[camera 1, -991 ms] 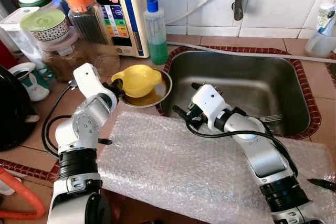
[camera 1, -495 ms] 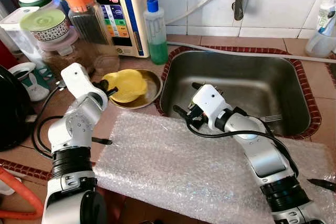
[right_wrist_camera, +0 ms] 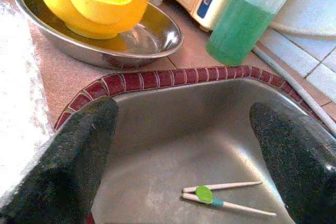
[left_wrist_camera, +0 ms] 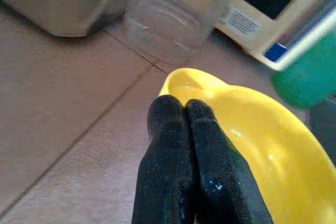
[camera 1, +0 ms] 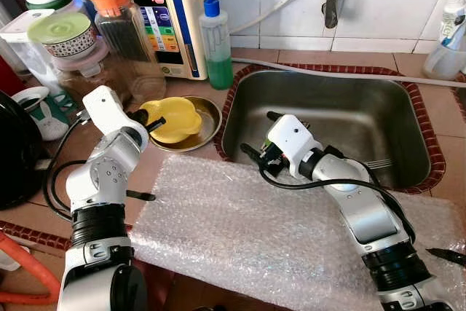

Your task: Kitchen organization

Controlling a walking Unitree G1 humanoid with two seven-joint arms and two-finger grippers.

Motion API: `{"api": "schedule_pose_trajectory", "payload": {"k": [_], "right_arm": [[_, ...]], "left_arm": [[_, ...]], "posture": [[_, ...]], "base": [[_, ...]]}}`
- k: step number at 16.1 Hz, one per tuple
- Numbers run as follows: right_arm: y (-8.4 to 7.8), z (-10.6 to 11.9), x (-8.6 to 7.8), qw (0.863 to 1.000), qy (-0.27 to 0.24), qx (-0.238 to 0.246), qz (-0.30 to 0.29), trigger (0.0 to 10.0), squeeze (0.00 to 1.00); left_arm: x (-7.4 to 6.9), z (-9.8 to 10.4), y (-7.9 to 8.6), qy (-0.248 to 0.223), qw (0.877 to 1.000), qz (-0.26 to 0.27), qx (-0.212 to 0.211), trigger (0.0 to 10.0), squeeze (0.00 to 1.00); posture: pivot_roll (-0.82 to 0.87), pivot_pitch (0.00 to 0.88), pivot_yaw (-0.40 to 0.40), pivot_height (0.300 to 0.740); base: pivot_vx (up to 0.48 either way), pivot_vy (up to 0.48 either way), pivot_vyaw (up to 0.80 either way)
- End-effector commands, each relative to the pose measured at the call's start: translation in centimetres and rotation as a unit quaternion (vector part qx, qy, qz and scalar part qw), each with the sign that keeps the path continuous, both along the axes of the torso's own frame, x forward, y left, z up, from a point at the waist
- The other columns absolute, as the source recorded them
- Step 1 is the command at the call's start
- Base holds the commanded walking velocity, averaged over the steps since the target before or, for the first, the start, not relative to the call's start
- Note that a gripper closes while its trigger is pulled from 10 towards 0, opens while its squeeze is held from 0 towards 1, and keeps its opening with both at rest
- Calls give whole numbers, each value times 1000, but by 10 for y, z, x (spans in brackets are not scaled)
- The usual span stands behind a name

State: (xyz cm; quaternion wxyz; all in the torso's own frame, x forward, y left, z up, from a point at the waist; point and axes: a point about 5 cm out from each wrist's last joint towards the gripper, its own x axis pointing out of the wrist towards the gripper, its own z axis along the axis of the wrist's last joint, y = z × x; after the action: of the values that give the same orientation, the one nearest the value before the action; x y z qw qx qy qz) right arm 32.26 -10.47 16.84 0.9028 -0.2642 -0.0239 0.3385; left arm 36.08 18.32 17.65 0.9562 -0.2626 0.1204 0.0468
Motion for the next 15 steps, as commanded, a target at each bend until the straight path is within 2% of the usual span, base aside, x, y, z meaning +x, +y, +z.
{"api": "schedule_pose_trajectory", "payload": {"k": [1,6,8,10,11,15], "right_arm": [[5,3,1,1000,-7,-5,13,10000,0],[6,3,1,1000,-7,-5,14,10000,0],[6,2,1,1000,-7,-5,13,10000,0],[7,2,1,1000,-7,-4,13,10000,0],[7,3,0,1000,-7,-3,13,10000,0],[9,2,-2,1000,-2,1,22,10000,0]], "left_arm": [[1,11,-2,-20,1000,-10,0,10000,1000],[0,12,-6,-25,999,-21,-8,10000,1000],[0,9,-3,-11,999,-24,19,10000,1000],[-1,4,0,3,999,-23,27,10000,1000],[-1,3,2,4,999,-23,34,10000,0],[-3,5,9,-1,998,-14,57,10000,0]], "posture": [[-214,91,152,740],[-213,92,153,740],[-214,94,157,740],[-214,94,160,740],[-214,95,160,740],[-205,97,159,740]], "base": [[0,0,0],[0,0,0],[0,0,0],[0,0,0],[0,0,0],[0,0,0]]}}
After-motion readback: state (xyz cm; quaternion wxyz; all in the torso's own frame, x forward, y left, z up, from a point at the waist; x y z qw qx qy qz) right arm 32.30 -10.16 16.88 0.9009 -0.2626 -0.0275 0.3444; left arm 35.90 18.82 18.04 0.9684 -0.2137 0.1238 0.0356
